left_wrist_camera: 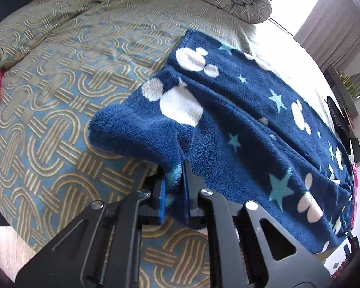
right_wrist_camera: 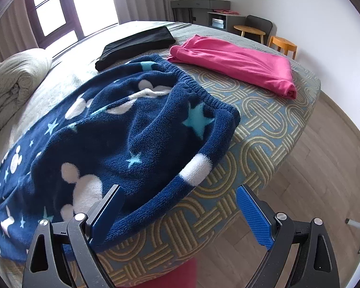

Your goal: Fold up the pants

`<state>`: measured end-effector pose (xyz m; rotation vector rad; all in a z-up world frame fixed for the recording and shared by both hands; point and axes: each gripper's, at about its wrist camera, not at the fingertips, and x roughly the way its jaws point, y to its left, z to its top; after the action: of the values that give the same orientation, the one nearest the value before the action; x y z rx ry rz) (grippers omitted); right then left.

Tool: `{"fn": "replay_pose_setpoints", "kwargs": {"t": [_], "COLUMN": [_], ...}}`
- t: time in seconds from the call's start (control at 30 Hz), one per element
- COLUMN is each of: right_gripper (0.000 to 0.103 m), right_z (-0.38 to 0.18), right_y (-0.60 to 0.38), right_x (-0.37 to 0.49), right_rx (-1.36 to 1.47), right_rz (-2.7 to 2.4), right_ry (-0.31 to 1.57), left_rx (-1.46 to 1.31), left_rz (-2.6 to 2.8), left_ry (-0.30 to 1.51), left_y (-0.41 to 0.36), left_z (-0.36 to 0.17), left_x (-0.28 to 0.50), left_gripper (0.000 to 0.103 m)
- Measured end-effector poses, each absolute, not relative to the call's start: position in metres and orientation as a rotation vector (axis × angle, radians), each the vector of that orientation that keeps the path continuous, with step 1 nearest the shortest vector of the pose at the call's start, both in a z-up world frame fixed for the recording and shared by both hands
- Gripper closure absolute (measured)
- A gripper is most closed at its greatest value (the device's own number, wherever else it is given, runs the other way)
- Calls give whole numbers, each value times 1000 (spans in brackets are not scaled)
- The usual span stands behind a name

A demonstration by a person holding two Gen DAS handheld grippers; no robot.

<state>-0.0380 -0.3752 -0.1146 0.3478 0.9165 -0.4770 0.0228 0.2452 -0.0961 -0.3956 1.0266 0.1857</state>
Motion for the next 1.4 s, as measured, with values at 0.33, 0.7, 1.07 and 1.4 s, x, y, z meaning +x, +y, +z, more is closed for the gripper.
{"fn": "replay_pose_setpoints", "kwargs": {"t": [0.33,0.7,1.07,1.4], "right_gripper": [9,42,97,97], "right_z": [-120,-142,-125,-97], "right_y": [-396,-400,-400,-408], "right_x": [-44,-25,-18,-30], "right_rx": [437,511,540,548], "right_rz": [-501,-458,-397,-380], "right_ry": [905,954,875,815], "left_rx": [-284,-369,-520,-441], "left_rz": [239,254,262,258], "left_ry": [975,1146,1024,994], "left_y": [244,255,281,278], "left_z": [-49,-112,-98,-69], "left_x": [-26,-38,-30,-34], "left_gripper": [95,78,96,96]}}
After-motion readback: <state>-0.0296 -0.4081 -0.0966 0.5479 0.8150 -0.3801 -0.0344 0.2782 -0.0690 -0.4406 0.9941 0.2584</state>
